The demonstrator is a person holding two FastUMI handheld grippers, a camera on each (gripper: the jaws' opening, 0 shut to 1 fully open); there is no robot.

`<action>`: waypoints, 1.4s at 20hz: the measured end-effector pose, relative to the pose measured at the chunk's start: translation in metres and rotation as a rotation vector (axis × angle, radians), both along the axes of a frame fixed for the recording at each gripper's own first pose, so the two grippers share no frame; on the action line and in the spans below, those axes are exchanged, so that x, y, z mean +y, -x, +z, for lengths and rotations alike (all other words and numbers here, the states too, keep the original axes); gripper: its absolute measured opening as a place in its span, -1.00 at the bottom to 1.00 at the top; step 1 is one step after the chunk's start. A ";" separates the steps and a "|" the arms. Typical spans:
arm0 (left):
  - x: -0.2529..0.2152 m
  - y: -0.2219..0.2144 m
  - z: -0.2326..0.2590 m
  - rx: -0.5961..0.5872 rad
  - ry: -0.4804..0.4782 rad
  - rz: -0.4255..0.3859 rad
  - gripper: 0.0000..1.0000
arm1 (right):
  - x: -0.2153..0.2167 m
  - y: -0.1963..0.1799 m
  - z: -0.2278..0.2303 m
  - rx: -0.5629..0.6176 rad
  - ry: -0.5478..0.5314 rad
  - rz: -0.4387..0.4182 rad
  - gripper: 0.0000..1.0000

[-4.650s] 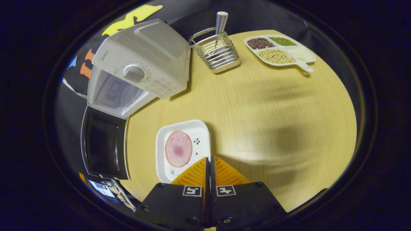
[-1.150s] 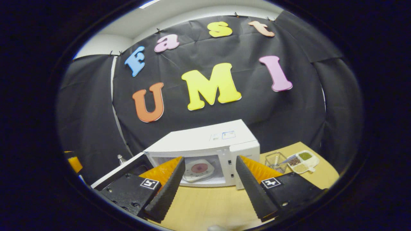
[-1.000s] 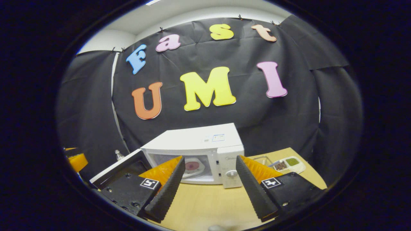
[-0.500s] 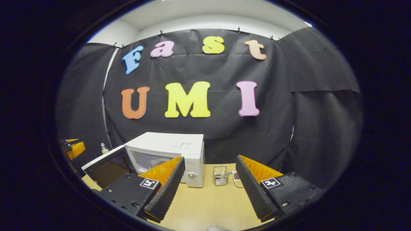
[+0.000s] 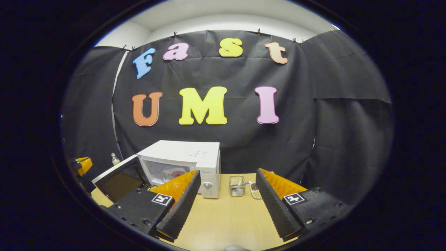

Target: Open the microwave oven with the left hand, put the food in, and close the microwave oven.

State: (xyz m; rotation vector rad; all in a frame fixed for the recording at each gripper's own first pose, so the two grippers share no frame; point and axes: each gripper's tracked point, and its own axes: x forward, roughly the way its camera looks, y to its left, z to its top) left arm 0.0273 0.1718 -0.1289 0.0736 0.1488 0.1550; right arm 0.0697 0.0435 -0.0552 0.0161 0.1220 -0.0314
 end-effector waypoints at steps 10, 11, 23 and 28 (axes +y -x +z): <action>0.056 0.011 -0.092 0.105 0.020 0.054 -1.00 | 0.007 0.009 -0.002 0.040 -0.007 -0.006 0.83; 0.053 0.009 -0.097 0.114 0.018 0.048 -1.00 | 0.008 0.009 -0.001 0.040 -0.012 -0.002 1.00; -0.037 -0.011 -0.109 0.118 0.051 -0.093 -1.00 | -0.012 0.000 -0.002 0.080 -0.025 -0.011 0.83; -0.092 -0.022 -0.128 0.162 0.069 -0.189 -1.00 | -0.026 0.003 -0.003 0.094 -0.030 -0.030 1.00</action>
